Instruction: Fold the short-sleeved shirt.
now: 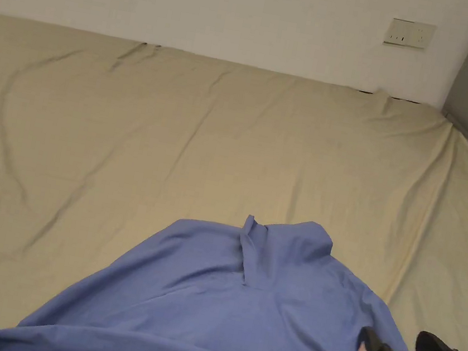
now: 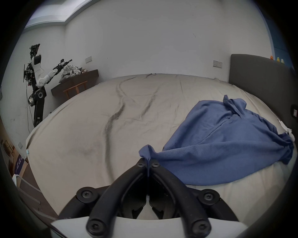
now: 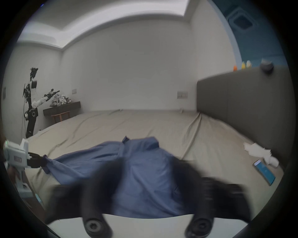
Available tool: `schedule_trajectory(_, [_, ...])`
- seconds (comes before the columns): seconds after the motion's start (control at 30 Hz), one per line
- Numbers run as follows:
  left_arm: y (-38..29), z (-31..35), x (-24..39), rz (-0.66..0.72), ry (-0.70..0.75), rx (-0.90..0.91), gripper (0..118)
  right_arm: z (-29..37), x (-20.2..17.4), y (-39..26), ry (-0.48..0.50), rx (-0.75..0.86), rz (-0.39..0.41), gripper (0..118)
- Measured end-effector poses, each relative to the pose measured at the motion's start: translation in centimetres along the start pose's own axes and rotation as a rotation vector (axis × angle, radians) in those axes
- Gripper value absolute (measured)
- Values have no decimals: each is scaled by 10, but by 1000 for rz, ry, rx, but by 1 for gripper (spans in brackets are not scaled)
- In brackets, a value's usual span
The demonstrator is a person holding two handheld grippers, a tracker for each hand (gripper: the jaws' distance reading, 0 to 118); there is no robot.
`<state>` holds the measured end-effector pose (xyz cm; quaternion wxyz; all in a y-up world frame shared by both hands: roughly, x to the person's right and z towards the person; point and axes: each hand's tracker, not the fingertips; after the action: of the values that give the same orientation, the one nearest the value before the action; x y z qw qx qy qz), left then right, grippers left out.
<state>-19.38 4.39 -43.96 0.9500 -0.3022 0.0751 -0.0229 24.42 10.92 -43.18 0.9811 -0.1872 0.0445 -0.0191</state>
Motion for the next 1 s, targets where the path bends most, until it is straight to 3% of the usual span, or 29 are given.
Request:
schedule_trajectory(0.03, [1, 0, 0, -2, 7, 0, 0, -18, 3, 8, 14, -63, -9, 112])
schedule_trajectory(0.07, [2, 0, 0, -13, 7, -1, 0, -35, 5, 15, 29, -101, 2, 118])
schedule_trajectory(0.1, [2, -1, 1, -25, 10, -4, 0, -48, 7, 21, 49, -65, 13, 118])
schedule_trajectory(0.17, [6, -1, 2, -40, 12, -11, 0, -104, 3, 49, 28, -208, 39, 118])
schedule_trajectory(0.3, [10, -7, 1, -36, 16, -13, 0, -194, 16, 83, 82, -396, 105, 118])
schedule_trajectory(0.4, [12, -14, 1, -34, 10, -21, 0, -250, 18, 92, 44, -470, 182, 108])
schedule_trajectory(0.57, [14, -20, 2, -42, -3, -54, 0, -324, 21, 77, 1, -642, 236, 105])
schedule_trajectory(0.7, [14, -22, 2, -43, -9, -67, 0, -334, 25, 60, 4, -689, 254, 55])
schedule_trajectory(0.73, [13, -22, 3, -44, -6, -69, 0, -327, 26, 62, 63, -650, 179, 28])
schedule_trajectory(0.77, [14, -22, 3, -48, -11, -72, 0, -320, 27, 65, 46, -635, 160, 6])
schedule_trajectory(0.93, [19, -13, 10, -70, 10, -31, 0, -283, 25, 78, 71, -554, 222, 5])
schedule_trajectory(1.0, [26, -6, 9, -44, 4, 1, 0, -264, 26, 87, 80, -508, 199, 5])
